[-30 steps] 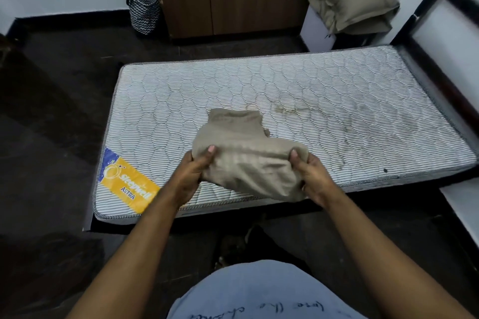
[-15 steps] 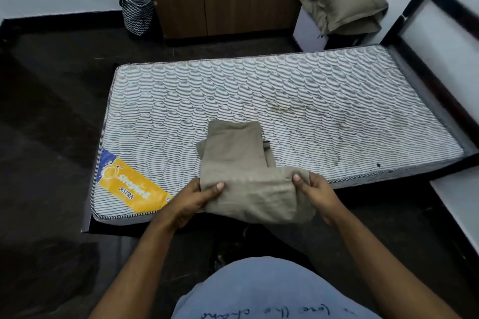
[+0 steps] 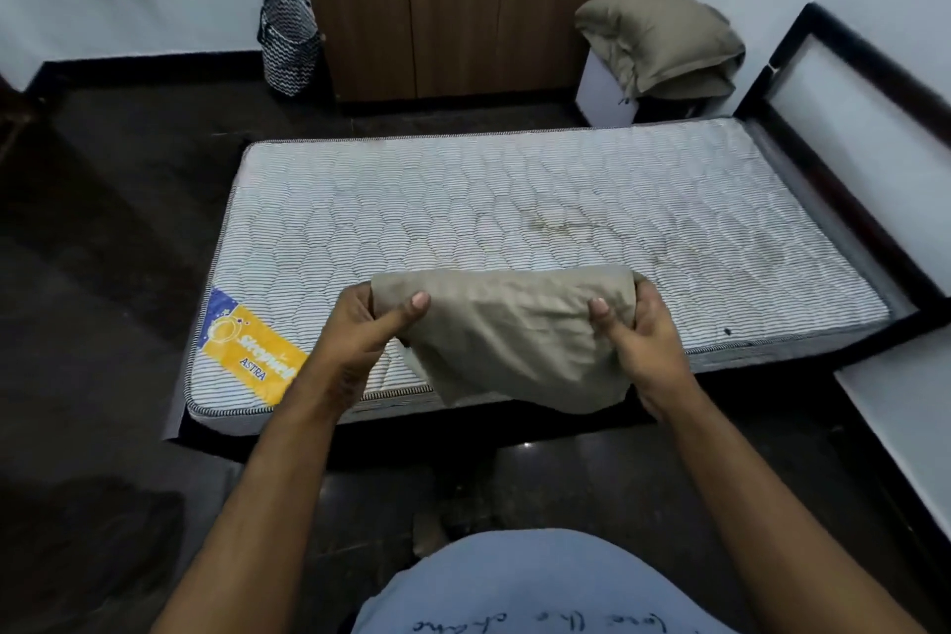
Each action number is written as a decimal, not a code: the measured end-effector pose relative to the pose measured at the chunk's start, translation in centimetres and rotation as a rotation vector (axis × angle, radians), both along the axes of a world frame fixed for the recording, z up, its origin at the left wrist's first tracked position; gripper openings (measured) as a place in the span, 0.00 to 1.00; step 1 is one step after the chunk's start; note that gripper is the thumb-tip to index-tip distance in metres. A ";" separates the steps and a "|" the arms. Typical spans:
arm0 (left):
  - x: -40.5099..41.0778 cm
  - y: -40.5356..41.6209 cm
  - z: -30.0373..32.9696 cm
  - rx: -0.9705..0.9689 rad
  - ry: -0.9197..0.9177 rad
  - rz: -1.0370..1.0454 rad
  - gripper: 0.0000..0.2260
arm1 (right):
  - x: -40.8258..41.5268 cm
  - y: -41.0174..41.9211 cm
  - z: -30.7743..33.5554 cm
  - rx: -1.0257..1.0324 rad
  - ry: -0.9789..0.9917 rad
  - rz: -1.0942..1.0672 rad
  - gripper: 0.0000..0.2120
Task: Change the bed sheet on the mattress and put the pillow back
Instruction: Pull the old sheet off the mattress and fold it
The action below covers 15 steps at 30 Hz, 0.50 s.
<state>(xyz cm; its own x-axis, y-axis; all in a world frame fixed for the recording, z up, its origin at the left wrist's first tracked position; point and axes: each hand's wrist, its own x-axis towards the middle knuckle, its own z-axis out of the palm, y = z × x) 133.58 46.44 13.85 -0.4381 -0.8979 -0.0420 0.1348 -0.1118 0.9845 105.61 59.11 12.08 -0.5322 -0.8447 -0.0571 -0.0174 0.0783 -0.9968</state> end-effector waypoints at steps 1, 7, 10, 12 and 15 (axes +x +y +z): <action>-0.2 0.7 1.0 -0.017 0.017 0.012 0.02 | -0.3 0.2 0.6 -0.015 0.022 -0.014 0.24; -1.2 7.4 5.2 -0.096 -0.003 0.063 0.09 | -2.0 5.6 5.6 -0.130 0.219 0.112 0.27; -0.7 11.2 7.4 -0.116 -0.002 0.105 0.08 | -2.7 8.8 8.3 -0.141 0.203 0.186 0.10; -0.1 13.3 8.2 -0.124 -0.051 0.120 0.13 | -2.8 10.2 9.0 -0.111 0.167 0.227 0.04; 0.5 17.2 9.0 -0.102 -0.068 0.164 0.14 | -2.5 13.1 10.0 -0.057 0.095 0.318 0.06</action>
